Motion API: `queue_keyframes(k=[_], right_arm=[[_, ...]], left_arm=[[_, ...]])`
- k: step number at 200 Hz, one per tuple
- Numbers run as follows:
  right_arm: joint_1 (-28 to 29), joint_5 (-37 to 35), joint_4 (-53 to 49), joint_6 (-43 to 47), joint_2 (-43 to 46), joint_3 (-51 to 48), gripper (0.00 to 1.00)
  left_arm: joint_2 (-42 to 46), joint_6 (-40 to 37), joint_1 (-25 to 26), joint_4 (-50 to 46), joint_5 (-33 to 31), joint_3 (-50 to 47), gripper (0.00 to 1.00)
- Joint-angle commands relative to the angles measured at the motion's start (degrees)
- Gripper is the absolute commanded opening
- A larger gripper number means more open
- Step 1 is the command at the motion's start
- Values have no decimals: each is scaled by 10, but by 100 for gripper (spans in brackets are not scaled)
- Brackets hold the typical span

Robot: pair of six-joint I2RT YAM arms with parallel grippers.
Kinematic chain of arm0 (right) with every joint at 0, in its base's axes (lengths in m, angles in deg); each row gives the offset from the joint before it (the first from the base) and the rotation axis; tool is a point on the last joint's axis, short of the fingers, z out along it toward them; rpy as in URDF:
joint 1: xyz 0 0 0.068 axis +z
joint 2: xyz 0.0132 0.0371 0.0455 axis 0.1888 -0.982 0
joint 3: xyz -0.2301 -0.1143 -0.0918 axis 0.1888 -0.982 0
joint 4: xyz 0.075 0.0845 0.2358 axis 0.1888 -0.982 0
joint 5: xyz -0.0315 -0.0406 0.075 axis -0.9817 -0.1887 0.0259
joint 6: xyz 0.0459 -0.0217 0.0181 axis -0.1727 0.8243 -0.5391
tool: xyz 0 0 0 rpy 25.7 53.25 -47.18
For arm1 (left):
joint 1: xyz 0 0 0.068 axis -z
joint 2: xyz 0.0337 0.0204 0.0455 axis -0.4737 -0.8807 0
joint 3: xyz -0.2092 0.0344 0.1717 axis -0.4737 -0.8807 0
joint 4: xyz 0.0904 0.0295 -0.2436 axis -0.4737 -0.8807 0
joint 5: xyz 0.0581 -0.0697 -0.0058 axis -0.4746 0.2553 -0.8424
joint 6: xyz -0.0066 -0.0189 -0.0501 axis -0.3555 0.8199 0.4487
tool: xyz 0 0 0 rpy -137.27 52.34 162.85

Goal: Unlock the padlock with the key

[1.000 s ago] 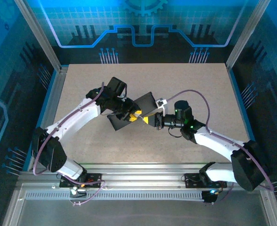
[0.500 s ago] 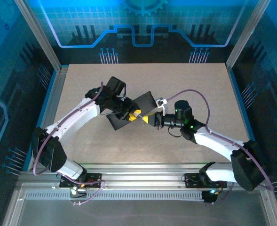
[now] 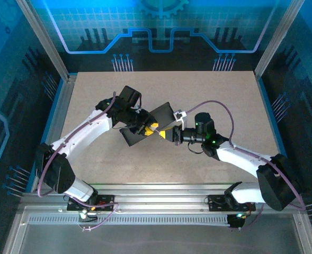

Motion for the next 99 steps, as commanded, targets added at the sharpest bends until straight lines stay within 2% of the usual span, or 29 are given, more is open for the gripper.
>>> queue_keyframes(k=[1,99], right_arm=[[9,-2,13,13,8,17,0],[8,1,6,17,19,13,0]], left_arm=[[29,-16,-5,19,24,5,0],[34,-16,-12,19,24,0,0]])
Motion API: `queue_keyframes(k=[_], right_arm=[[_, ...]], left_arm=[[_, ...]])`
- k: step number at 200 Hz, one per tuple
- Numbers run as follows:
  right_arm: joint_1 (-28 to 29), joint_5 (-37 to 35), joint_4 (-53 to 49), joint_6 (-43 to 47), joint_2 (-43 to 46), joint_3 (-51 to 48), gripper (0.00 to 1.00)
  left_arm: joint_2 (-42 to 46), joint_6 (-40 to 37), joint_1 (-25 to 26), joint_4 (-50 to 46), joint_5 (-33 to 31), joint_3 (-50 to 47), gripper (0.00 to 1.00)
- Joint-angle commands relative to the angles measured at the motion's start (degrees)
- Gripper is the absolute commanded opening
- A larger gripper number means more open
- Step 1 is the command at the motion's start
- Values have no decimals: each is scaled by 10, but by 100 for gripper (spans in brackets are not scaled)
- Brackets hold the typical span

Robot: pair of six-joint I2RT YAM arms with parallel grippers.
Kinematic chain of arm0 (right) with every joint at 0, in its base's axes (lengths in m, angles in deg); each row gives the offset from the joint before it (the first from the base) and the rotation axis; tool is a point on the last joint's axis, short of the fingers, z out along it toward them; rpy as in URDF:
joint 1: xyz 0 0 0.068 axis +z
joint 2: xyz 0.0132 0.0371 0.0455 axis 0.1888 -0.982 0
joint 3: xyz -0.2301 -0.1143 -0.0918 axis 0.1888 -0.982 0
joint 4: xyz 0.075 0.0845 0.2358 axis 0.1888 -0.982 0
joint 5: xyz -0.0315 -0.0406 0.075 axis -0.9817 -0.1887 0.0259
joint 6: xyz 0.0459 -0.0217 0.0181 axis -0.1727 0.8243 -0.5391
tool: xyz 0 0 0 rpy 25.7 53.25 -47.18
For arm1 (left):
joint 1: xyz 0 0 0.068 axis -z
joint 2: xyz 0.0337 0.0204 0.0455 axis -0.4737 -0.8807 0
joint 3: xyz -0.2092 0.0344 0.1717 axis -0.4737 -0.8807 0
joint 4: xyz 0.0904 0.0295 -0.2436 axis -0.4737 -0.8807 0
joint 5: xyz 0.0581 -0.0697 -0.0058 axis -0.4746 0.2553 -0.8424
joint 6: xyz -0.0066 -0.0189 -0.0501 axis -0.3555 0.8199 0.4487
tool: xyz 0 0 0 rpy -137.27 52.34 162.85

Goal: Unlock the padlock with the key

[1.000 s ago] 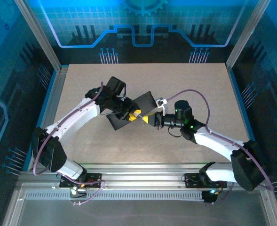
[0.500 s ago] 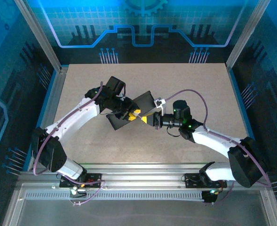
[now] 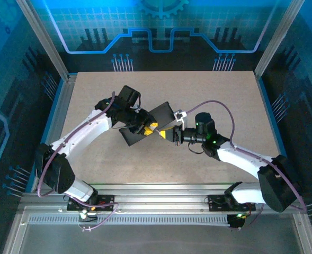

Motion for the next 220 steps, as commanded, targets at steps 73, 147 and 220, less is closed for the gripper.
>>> queue_keyframes(k=[73,147,220], right_arm=[[10,7,29,0,-6,23,0],[11,9,31,0,-10,30,0],[12,-3,37,-7,-23,33,0]], left_arm=[[35,-10,-6,27,28,-2,0],[35,-8,-6,30,29,0,0],[39,-1,-5,32,32,2,0]])
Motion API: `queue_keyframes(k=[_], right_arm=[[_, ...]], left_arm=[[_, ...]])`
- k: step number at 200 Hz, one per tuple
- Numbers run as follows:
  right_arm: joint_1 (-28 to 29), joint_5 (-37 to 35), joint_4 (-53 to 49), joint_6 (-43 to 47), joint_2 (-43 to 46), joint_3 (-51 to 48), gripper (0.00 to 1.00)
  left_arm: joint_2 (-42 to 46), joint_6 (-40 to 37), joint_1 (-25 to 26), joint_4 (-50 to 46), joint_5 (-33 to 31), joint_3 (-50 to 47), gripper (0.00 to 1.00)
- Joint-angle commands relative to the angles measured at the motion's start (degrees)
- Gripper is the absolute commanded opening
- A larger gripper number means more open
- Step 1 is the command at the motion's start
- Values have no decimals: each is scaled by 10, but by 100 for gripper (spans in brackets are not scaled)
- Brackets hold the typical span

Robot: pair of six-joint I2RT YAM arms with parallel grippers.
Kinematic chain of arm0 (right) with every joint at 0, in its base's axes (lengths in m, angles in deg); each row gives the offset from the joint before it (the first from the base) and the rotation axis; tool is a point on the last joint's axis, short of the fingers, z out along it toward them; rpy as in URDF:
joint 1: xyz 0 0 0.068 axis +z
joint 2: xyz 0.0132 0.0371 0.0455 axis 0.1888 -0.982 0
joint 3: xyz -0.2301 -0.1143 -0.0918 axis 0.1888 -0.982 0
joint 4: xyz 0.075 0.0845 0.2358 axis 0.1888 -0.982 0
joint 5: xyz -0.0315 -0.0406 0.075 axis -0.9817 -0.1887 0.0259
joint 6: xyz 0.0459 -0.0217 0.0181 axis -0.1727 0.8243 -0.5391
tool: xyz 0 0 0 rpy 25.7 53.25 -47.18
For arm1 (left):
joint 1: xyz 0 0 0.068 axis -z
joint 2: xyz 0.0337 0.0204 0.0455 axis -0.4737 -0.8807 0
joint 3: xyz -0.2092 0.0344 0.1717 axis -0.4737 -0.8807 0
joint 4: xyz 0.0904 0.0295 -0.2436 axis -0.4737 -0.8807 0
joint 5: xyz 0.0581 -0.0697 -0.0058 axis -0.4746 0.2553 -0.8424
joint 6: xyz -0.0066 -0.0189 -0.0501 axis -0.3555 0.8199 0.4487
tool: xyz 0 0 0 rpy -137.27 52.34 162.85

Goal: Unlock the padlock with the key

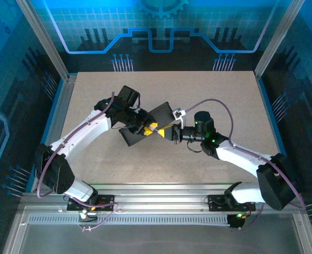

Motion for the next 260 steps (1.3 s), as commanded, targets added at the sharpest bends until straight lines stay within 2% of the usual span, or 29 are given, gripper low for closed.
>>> queue_keyframes(k=[1,95,156,260], right_arm=[[10,-7,26,-4,-9,18,0],[13,-26,127,-41,-28,-6,0],[26,-42,120,-33,-34,-9,0],[35,-72,285,-118,-80,-62,0]], left_arm=[[34,-3,-3,32,25,5,0],[32,3,-1,28,24,9,0],[34,14,-1,30,23,14,0],[41,43,-3,47,18,-6,0]])
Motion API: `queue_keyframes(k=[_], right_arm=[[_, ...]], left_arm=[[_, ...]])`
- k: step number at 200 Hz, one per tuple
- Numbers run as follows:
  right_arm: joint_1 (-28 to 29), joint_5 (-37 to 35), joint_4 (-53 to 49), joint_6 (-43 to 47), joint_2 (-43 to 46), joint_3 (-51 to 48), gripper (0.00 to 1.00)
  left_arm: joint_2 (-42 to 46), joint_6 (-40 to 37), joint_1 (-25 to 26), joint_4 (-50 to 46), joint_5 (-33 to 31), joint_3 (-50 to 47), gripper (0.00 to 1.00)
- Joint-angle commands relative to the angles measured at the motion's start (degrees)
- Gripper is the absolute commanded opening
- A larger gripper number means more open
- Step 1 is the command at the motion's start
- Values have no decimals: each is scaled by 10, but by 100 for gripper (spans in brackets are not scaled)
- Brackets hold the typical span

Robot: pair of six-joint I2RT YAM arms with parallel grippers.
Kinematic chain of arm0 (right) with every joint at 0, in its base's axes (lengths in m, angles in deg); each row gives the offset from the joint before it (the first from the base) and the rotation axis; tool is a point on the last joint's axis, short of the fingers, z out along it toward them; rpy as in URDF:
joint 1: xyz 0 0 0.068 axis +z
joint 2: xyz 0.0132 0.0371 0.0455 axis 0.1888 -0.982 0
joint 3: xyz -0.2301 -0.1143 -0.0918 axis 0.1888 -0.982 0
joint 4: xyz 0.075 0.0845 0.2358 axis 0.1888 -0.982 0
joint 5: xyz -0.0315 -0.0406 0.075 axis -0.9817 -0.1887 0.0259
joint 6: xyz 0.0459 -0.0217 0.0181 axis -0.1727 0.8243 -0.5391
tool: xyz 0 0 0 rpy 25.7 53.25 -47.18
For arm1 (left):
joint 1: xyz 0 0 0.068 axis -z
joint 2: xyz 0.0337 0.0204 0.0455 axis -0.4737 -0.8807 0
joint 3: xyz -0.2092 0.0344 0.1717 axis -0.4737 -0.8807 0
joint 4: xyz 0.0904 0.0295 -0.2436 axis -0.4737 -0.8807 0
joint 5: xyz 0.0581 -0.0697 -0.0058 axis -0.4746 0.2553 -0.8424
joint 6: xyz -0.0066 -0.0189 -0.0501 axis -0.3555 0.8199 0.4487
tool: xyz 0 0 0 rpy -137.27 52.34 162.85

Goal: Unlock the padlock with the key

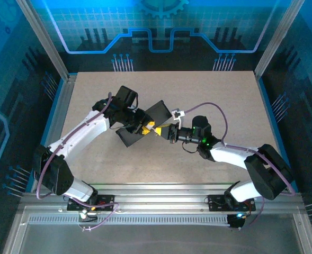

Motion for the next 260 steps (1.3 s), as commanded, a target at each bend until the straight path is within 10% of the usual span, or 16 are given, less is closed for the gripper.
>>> queue_keyframes(k=[1,260], right_arm=[[14,-32,81,-31,-12,-17,0],[65,-114,224,-69,-95,-10,0]], left_arm=[[32,8,5,45,47,4,0],[-24,-63,2,-164,11,121,0]])
